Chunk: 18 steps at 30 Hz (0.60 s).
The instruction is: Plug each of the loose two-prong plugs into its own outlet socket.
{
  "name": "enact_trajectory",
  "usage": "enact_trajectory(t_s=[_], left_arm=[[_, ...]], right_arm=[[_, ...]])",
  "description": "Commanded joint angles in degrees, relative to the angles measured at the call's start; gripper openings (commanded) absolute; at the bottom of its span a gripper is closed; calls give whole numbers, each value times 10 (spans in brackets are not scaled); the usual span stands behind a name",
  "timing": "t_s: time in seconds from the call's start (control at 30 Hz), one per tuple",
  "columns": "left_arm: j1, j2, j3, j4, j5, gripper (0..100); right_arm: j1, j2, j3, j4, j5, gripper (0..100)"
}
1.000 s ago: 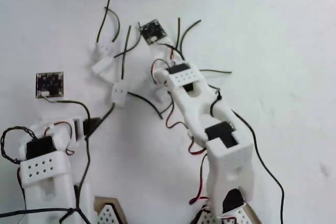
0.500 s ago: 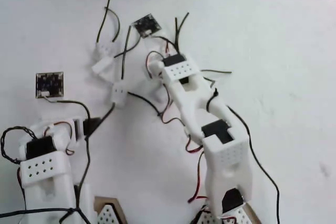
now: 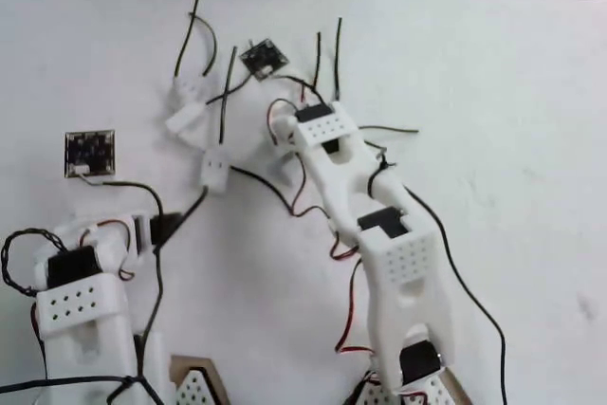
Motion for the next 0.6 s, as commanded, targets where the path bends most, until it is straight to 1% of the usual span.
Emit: enact_trajectory(t_s=[0.0,0.23,0.57], left_arm=[[7,-13,-2,-8,-6,385],[7,-13,-2,-7,-6,385],[7,-13,-2,-7,-6,385]], right_arm=[[15,1,-9,17,7,127],[16,-34,-11,83,7,19],[37,-183,-9,171,1,18]])
